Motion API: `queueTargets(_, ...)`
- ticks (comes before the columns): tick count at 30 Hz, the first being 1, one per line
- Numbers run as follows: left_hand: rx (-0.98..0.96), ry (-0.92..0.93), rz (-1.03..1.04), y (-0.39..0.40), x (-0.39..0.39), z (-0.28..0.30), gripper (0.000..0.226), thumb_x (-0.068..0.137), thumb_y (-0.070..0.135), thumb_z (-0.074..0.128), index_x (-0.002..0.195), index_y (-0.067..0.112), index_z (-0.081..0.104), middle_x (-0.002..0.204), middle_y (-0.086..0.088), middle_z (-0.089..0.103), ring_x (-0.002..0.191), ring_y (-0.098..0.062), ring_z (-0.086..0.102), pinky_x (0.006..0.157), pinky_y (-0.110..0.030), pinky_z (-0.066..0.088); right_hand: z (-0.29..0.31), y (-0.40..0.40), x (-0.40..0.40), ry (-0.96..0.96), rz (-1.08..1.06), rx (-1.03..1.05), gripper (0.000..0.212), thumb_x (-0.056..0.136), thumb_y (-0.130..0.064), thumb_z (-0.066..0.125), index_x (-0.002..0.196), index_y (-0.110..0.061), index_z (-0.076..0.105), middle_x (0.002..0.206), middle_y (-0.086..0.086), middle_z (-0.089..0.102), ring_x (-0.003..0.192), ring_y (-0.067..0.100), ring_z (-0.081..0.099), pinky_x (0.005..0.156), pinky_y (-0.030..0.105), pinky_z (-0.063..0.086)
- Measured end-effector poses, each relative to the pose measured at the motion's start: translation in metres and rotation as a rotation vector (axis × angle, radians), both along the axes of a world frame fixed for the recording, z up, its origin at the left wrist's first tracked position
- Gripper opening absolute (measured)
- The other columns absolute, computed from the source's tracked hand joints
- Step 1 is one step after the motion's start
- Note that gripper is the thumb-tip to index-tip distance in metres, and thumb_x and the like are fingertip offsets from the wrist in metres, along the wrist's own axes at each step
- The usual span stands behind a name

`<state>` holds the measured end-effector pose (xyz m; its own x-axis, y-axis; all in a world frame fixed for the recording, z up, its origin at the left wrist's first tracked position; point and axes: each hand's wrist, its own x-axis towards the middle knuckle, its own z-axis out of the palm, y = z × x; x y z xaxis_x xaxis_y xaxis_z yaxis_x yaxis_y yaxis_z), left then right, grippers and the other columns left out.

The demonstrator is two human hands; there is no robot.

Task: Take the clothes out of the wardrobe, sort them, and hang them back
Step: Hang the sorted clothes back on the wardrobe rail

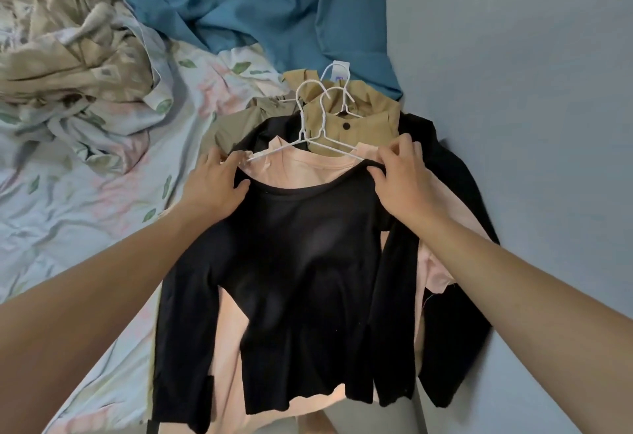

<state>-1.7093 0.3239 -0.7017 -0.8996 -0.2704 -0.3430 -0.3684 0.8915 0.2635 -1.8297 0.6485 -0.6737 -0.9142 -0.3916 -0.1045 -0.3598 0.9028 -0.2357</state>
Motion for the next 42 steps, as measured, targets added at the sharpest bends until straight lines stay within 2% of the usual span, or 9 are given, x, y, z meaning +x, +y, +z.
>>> queueTargets(5,0.018,-0.028,0.007,-0.006,-0.003,-0.005,0.043,0.099,0.035,0.061,0.14,0.029,0.048,0.128,-0.012,0.054,0.126,-0.036,0.05,0.091,-0.049,0.049,-0.005,-0.007,0.005,-0.129,-0.024,0.124,0.027,0.104,-0.042,0.055,0.114,-0.018,0.06,0.115,0.008,0.057,0.106,0.032,0.056,0.091,0.047,0.045)
queueTargets(11,0.062,0.194,0.024,-0.007,0.013,0.017,0.01,0.098,0.025,0.057,0.103,0.022,0.049,0.098,-0.007,0.064,0.096,-0.034,0.056,0.07,-0.04,0.038,0.024,-0.006,0.034,-0.122,-0.146,-0.199,0.023,0.101,-0.042,0.058,0.088,-0.028,0.046,0.088,-0.01,0.055,0.083,0.02,0.055,0.083,0.047,0.049)
queueTargets(16,0.229,0.244,-0.047,0.0,0.05,0.105,0.012,0.093,0.019,0.059,0.093,0.022,0.048,0.077,0.004,0.059,0.079,-0.024,0.053,0.062,-0.04,0.038,0.103,-0.013,0.089,-0.212,-0.175,-0.363,0.031,0.089,-0.066,0.054,0.084,-0.037,0.048,0.08,-0.012,0.059,0.081,0.022,0.059,0.072,0.053,0.056)
queueTargets(21,0.367,0.177,-0.048,0.001,0.124,0.23,0.014,0.093,0.017,0.057,0.095,0.031,0.057,0.08,0.01,0.064,0.078,-0.014,0.062,0.066,-0.039,0.05,0.22,-0.015,0.145,-0.236,-0.154,-0.397,0.028,0.091,-0.056,0.065,0.081,-0.036,0.049,0.077,-0.012,0.061,0.083,0.02,0.059,0.073,0.054,0.055)
queueTargets(24,0.441,0.224,-0.041,-0.001,0.175,0.313,0.023,0.093,0.026,0.059,0.089,0.049,0.057,0.083,0.016,0.063,0.083,-0.006,0.06,0.07,-0.031,0.045,0.293,-0.028,0.172,-0.221,-0.067,-0.392,0.028,0.085,-0.062,0.064,0.08,-0.04,0.049,0.079,-0.014,0.063,0.087,0.02,0.06,0.074,0.053,0.055)
queueTargets(26,0.471,0.25,0.023,-0.004,0.207,0.364,0.014,0.096,0.042,0.057,0.084,0.035,0.06,0.079,0.007,0.061,0.079,-0.013,0.06,0.071,-0.041,0.049,0.338,-0.044,0.183,-0.204,0.006,-0.436,0.03,0.078,-0.07,0.061,0.079,-0.042,0.051,0.078,-0.014,0.064,0.084,0.018,0.061,0.074,0.05,0.056)
queueTargets(28,0.472,0.303,0.102,-0.007,0.24,0.406,0.041,0.101,0.052,0.055,0.078,0.018,0.056,0.071,-0.003,0.057,0.071,-0.021,0.058,0.07,-0.048,0.048,0.375,-0.067,0.193,-0.194,0.132,-0.478,0.035,0.075,-0.074,0.06,0.079,-0.04,0.052,0.077,-0.013,0.064,0.081,0.017,0.061,0.074,0.048,0.055)
queueTargets(37,0.451,0.595,0.658,-0.004,0.424,0.516,0.058,0.103,0.047,0.062,0.069,0.005,0.039,0.07,-0.002,0.028,0.064,-0.012,0.031,0.06,-0.033,0.024,0.478,-0.199,0.272,-0.348,0.711,-0.558,0.028,0.079,-0.041,0.078,0.074,-0.031,0.052,0.07,-0.009,0.06,0.073,0.01,0.057,0.07,0.042,0.046)
queueTargets(42,0.405,0.697,0.904,0.005,0.538,0.554,0.061,0.101,0.05,0.063,0.073,-0.003,0.049,0.072,0.0,0.033,0.068,-0.013,0.031,0.063,-0.034,0.025,0.507,-0.267,0.36,-0.415,0.981,-0.591,0.029,0.08,-0.026,0.082,0.075,-0.023,0.053,0.072,-0.006,0.06,0.073,0.01,0.055,0.07,0.038,0.042)
